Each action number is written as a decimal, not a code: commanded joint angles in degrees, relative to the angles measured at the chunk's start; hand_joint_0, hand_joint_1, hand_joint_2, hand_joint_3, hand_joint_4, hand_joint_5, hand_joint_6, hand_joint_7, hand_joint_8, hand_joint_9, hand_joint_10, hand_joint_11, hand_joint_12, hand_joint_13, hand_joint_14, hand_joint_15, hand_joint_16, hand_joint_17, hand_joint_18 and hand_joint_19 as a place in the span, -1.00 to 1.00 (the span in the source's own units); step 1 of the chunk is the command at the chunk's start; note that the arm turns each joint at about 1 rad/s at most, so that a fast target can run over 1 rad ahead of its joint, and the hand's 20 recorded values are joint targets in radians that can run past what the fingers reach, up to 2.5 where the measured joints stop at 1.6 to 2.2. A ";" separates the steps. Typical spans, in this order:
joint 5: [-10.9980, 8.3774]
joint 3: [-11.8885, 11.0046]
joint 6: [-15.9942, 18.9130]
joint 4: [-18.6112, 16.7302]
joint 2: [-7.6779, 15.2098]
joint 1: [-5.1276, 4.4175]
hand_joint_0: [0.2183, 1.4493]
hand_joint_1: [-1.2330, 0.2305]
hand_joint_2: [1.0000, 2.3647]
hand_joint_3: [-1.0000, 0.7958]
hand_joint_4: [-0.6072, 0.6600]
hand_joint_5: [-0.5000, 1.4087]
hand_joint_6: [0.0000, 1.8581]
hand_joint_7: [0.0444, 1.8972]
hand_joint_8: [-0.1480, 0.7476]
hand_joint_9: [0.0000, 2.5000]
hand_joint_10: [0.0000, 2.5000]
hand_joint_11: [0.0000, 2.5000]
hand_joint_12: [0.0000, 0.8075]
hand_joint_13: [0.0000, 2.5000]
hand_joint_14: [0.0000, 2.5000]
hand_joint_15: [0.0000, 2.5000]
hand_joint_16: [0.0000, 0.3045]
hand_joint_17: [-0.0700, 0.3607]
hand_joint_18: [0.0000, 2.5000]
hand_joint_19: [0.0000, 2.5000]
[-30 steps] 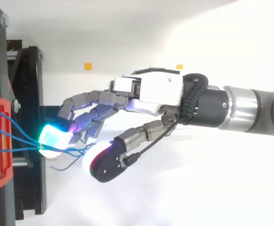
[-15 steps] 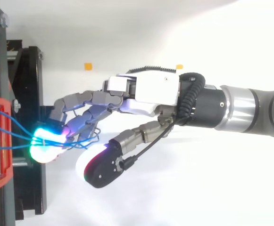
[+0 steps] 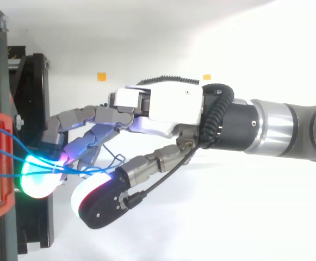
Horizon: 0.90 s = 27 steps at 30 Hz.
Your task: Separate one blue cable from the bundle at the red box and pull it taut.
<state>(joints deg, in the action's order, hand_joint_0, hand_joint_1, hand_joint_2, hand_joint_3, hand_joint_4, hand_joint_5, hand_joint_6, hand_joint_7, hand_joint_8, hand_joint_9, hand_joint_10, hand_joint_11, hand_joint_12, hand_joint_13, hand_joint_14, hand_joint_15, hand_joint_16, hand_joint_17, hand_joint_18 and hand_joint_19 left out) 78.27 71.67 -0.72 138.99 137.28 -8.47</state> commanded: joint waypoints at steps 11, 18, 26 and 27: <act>0.22 -0.03 -0.07 0.05 0.00 -0.14 -0.36 -0.22 -0.99 -0.27 0.38 -0.62 -0.42 0.28 0.18 -0.48 -0.99 -0.56 -0.04 -0.45 -0.99 -0.64 -0.67 -0.15 -0.41 -0.52; 0.39 -0.03 -0.68 0.05 0.00 0.39 -0.39 -0.17 -0.99 -0.34 0.38 -0.63 -0.38 0.23 0.19 -0.47 -0.99 -0.55 -0.03 -0.44 -0.99 -0.63 -0.67 -0.15 -0.40 -0.52; 0.48 -0.03 -2.27 0.05 0.00 0.91 -0.34 -0.11 -0.99 -0.30 0.37 -0.64 -0.31 0.14 0.19 -0.45 -0.99 -0.54 -0.03 -0.42 -0.99 -0.62 -0.67 -0.15 -0.38 -0.52; 0.48 -0.03 -2.71 0.05 0.00 1.00 -0.34 -0.12 -0.98 -0.28 0.36 -0.64 -0.29 0.13 0.19 -0.45 -0.99 -0.53 -0.04 -0.42 -0.99 -0.63 -0.67 -0.15 -0.38 -0.52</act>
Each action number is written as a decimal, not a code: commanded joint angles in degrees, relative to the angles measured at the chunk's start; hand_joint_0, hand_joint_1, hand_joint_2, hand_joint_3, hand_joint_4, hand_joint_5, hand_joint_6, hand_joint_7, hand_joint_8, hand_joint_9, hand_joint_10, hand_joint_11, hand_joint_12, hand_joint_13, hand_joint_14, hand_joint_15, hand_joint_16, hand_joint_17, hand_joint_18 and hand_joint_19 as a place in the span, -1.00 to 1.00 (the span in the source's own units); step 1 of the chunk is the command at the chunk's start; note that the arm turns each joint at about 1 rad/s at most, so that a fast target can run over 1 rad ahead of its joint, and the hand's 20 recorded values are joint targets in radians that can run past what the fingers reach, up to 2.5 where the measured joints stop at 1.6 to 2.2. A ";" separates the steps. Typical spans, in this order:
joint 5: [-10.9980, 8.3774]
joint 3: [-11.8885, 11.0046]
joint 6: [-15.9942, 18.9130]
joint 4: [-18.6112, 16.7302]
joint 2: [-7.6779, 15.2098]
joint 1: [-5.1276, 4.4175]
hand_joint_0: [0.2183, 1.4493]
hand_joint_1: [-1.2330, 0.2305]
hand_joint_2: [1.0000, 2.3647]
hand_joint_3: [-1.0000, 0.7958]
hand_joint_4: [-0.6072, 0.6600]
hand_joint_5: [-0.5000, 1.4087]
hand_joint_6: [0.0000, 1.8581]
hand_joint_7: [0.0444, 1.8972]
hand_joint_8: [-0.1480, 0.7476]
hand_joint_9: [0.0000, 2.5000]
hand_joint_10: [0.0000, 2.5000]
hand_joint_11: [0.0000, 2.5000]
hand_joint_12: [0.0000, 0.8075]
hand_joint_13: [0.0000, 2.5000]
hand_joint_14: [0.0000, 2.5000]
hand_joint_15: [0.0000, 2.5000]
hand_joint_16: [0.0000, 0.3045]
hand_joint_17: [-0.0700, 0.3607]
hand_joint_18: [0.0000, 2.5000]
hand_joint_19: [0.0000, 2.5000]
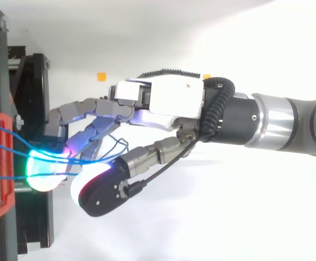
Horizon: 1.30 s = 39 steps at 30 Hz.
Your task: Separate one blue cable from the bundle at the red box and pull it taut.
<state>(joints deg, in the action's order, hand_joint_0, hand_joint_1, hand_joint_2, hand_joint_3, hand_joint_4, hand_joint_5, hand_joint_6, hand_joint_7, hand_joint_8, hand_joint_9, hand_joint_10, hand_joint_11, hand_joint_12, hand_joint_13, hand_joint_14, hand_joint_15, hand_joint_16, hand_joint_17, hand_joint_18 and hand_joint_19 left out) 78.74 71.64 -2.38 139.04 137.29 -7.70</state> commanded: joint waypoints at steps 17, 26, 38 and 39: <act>0.09 -0.01 -2.27 -0.53 0.00 -0.12 -0.37 -0.21 -0.98 -0.25 0.38 -0.67 -0.15 0.04 0.21 -0.43 -0.99 -0.52 -0.02 -0.40 -0.99 -0.62 -0.67 -0.15 -0.37 -0.52; 0.09 -0.10 -2.80 -0.70 0.00 -0.47 -0.37 -0.24 -0.98 -0.11 0.45 -0.69 -0.05 0.13 0.22 -0.42 -0.99 -0.49 -0.02 -0.39 -0.99 -0.61 -0.67 -0.15 -0.35 -0.52; 0.09 -0.10 -2.80 -0.79 0.00 -0.65 -0.32 -0.32 -0.98 -0.23 0.51 -0.66 -0.02 0.21 0.25 -0.36 -0.99 -0.43 -0.02 -0.36 -0.99 -0.60 -0.67 -0.15 -0.32 -0.53; 0.09 -0.01 -2.89 -0.79 0.00 -0.65 -0.32 -0.31 -0.99 -0.28 0.51 -0.66 -0.02 0.21 0.24 -0.35 -0.99 -0.44 -0.03 -0.36 -0.99 -0.60 -0.67 -0.15 -0.32 -0.53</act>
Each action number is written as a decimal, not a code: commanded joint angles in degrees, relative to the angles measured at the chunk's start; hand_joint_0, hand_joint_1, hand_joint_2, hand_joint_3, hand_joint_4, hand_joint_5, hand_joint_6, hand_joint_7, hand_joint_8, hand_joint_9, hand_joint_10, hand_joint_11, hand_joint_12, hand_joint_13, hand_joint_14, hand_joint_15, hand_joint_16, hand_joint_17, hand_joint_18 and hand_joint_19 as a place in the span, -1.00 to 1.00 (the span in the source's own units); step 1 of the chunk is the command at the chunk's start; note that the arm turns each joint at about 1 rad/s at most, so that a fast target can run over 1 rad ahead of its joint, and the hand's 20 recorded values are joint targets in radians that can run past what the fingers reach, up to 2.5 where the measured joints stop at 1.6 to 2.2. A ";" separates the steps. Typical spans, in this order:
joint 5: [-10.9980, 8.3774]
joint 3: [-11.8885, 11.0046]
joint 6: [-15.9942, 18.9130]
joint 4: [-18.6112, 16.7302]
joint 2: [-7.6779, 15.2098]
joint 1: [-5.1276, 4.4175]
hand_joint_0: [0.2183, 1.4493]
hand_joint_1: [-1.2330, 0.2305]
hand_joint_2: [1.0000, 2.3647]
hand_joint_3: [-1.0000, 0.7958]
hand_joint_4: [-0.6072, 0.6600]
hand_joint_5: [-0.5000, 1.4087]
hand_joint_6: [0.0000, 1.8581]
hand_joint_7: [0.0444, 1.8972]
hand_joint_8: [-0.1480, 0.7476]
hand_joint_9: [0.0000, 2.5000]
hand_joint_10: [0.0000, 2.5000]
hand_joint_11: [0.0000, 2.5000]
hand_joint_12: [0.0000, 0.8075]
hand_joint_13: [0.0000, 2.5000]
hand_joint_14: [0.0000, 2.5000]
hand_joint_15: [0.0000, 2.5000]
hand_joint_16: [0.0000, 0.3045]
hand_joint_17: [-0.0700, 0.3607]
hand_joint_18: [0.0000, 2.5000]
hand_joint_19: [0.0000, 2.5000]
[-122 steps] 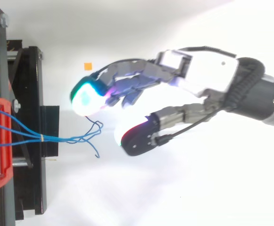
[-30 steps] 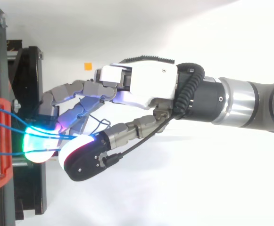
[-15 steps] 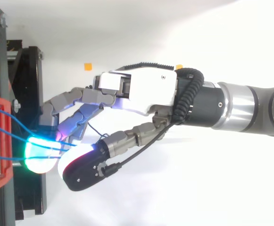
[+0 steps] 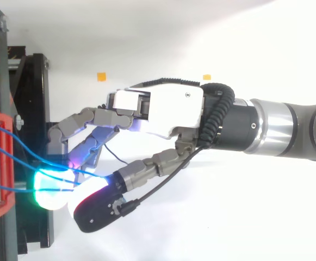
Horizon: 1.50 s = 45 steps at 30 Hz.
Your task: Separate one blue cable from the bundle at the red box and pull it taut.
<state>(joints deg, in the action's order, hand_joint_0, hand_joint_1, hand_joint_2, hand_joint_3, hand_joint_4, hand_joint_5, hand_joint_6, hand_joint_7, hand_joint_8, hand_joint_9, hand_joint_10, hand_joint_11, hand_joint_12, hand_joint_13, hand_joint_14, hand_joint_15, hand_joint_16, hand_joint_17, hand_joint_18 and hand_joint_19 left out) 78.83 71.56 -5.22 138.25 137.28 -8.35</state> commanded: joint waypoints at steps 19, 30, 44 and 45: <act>0.01 0.07 -0.05 0.00 0.00 0.35 -0.36 -0.34 -0.97 -0.10 0.60 -0.61 -0.04 0.38 0.28 -0.29 -0.99 -0.39 -0.01 -0.33 -0.99 -0.58 -0.66 -0.14 -0.28 -0.51; -0.08 -0.02 -0.84 0.00 0.00 0.44 -0.38 -0.15 -1.00 -0.44 0.56 -0.64 -0.04 0.27 0.23 -0.29 -0.99 -0.38 -0.04 -0.33 -0.99 -0.57 -0.67 -0.15 -0.28 -0.49; -0.35 -0.02 -2.60 0.26 0.00 0.52 -0.37 -0.23 -0.97 -0.07 0.57 -0.63 -0.05 0.32 0.28 -0.27 -0.99 -0.38 0.00 -0.32 -0.99 -0.58 -0.66 -0.13 -0.27 -0.49; -0.35 -0.02 -2.60 0.26 0.00 0.44 -0.37 -0.30 -0.97 -0.04 0.57 -0.63 -0.04 0.31 0.29 -0.27 -0.99 -0.38 0.01 -0.32 -0.99 -0.58 -0.65 -0.12 -0.27 -0.50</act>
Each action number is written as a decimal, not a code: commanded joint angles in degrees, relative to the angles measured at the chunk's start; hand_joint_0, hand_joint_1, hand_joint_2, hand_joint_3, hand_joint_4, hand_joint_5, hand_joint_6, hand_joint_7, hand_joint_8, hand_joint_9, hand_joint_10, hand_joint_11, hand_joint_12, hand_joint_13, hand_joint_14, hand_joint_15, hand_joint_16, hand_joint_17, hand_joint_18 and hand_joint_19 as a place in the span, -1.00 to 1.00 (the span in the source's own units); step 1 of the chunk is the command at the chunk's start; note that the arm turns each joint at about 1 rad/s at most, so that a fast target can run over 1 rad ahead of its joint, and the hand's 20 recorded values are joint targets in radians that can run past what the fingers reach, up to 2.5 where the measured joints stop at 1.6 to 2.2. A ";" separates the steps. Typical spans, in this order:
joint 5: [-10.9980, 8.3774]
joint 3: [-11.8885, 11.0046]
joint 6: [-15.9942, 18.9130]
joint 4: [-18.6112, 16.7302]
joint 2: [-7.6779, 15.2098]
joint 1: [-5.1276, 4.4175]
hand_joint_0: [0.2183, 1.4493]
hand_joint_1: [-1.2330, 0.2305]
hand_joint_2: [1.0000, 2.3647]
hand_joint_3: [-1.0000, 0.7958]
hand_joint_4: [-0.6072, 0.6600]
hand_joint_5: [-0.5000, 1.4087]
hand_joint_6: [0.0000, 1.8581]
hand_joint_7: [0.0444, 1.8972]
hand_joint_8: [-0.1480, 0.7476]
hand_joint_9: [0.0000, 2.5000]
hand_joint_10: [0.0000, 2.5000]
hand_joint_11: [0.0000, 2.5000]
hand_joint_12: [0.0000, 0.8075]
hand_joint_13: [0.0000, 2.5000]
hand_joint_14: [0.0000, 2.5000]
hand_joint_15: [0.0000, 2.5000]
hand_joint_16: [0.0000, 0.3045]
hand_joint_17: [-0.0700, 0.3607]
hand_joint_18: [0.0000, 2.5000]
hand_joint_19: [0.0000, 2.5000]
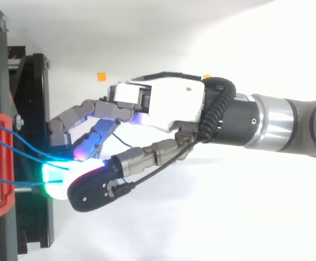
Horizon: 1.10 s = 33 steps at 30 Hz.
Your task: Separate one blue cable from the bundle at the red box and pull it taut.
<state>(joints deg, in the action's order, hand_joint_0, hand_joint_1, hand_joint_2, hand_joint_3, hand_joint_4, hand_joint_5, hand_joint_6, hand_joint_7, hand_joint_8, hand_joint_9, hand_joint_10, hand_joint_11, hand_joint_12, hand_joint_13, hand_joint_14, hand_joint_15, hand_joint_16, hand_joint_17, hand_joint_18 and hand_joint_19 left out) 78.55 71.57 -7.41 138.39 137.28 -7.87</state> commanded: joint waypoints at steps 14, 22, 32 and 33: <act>-0.06 0.06 -2.08 3.11 0.00 0.14 -0.23 -0.51 -0.98 -0.22 0.39 -0.65 -0.01 0.26 0.22 -0.31 -0.99 -0.35 -0.03 -0.34 -0.99 -0.57 -0.67 -0.15 -0.28 -0.50; 0.20 0.06 -2.17 3.46 0.00 0.40 -0.40 -0.24 -1.00 -0.44 0.51 -0.64 -0.02 0.25 0.22 -0.27 -0.99 -0.37 -0.04 -0.32 -0.99 -0.57 -0.67 -0.15 -0.27 -0.49; 0.20 0.06 -3.49 3.20 0.00 0.49 -0.36 0.15 -1.00 -0.44 0.48 -0.63 -0.04 0.25 0.24 -0.24 -0.99 -0.38 -0.04 -0.30 -0.99 -0.56 -0.68 -0.16 -0.27 -0.46; 0.20 0.06 -3.49 3.20 0.00 0.49 -0.35 0.11 -1.00 -0.44 0.48 -0.63 -0.04 0.25 0.24 -0.24 -0.99 -0.38 -0.04 -0.31 -0.99 -0.56 -0.67 -0.16 -0.27 -0.47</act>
<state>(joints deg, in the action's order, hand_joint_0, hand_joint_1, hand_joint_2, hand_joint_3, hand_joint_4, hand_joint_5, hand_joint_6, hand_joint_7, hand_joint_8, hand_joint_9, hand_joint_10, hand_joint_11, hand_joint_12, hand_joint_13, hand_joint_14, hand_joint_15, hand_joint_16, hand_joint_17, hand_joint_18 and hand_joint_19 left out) 78.76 71.63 -10.72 141.61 137.28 -7.39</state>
